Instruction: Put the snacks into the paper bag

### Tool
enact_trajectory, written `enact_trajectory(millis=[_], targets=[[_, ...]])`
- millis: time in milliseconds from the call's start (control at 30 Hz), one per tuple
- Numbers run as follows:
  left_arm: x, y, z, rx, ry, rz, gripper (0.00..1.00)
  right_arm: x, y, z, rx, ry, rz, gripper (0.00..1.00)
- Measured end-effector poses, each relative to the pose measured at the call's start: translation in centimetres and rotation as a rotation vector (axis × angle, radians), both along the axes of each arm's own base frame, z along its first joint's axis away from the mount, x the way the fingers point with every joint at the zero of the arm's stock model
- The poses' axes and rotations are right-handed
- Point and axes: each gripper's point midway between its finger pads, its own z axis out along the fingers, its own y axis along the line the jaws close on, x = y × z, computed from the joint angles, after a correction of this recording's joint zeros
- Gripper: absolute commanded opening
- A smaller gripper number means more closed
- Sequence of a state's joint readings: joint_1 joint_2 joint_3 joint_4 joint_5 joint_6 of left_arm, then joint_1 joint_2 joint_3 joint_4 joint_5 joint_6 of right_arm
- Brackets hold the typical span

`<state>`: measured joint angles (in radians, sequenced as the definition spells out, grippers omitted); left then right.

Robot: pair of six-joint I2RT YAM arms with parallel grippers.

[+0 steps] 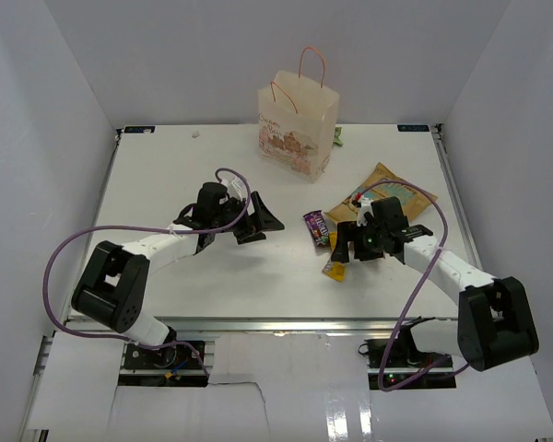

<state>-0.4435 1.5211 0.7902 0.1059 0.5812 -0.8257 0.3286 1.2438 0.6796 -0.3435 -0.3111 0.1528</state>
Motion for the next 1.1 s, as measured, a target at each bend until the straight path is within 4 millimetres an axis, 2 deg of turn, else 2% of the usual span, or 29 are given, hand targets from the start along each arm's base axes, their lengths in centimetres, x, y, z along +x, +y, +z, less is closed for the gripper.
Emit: enact_trajectory(millis=[200, 400, 533, 633, 733, 767, 867, 933, 1000, 1100], targets=[[-0.1, -0.2, -0.1, 0.004, 0.0, 0.001, 0.98, 2.2, 0.6, -1.5, 0.023, 0.017, -0.087, 0.77], [0.0, -0.2, -0.1, 0.006, -0.001, 0.006, 0.98, 3.1, 1.0, -2.6, 0.034, 0.033, -0.12, 0.61], [0.0, -0.2, -0.1, 0.007, -0.002, 0.005, 0.98, 3.4, 1.1, -2.5, 0.04, 0.021, -0.122, 0.43], [0.0, -0.2, -0.1, 0.007, -0.003, 0.005, 0.98, 3.6, 1.1, -2.4, 0.041, 0.011, -0.117, 0.25], [0.0, -0.2, -0.1, 0.008, -0.005, 0.003, 0.98, 3.5, 1.2, -2.3, 0.043, 0.009, -0.106, 0.17], [0.0, -0.2, -0.1, 0.009, -0.006, 0.002, 0.98, 3.4, 1.2, -2.2, 0.044, 0.006, -0.099, 0.11], [0.0, -0.2, -0.1, 0.013, -0.013, -0.001, 0.98, 2.9, 1.3, -1.0, 0.051, -0.025, -0.05, 0.08], [0.0, -0.1, -0.1, 0.016, -0.02, -0.004, 0.98, 2.7, 1.6, 0.6, 0.064, -0.074, 0.008, 0.08], [0.0, -0.1, -0.1, 0.019, -0.03, -0.005, 0.98, 2.8, 2.0, 2.9, 0.081, -0.147, 0.083, 0.08], [0.0, -0.1, 0.2, 0.02, -0.048, -0.011, 0.98, 4.2, 3.1, 8.1, 0.116, -0.308, 0.218, 0.08]])
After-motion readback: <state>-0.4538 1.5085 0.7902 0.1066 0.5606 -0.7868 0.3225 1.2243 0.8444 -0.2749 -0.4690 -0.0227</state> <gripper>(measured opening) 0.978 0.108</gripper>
